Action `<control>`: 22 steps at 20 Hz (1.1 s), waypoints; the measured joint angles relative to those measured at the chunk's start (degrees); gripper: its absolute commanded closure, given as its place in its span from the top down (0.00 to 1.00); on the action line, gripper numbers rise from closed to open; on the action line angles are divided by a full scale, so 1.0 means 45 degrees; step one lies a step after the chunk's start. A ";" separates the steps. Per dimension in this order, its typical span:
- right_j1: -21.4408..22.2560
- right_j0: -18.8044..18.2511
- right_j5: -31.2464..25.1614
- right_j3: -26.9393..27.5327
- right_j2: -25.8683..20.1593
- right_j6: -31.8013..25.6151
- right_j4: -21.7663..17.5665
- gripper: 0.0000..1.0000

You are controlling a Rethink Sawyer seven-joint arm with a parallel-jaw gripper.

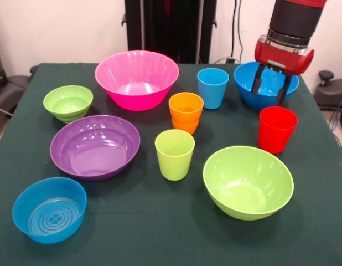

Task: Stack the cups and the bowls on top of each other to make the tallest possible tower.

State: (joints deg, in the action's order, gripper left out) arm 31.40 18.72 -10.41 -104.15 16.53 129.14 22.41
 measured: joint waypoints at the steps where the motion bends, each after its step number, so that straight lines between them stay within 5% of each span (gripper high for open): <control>1: -0.0033 0.0038 0.0069 -0.0011 0.0000 0.0000 0.0000 1.00; 22: -0.0644 0.0141 0.2045 -0.0049 -0.0009 0.0000 0.0000 1.00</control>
State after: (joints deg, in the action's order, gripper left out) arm 28.50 19.36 -1.20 -104.37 16.49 129.14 22.41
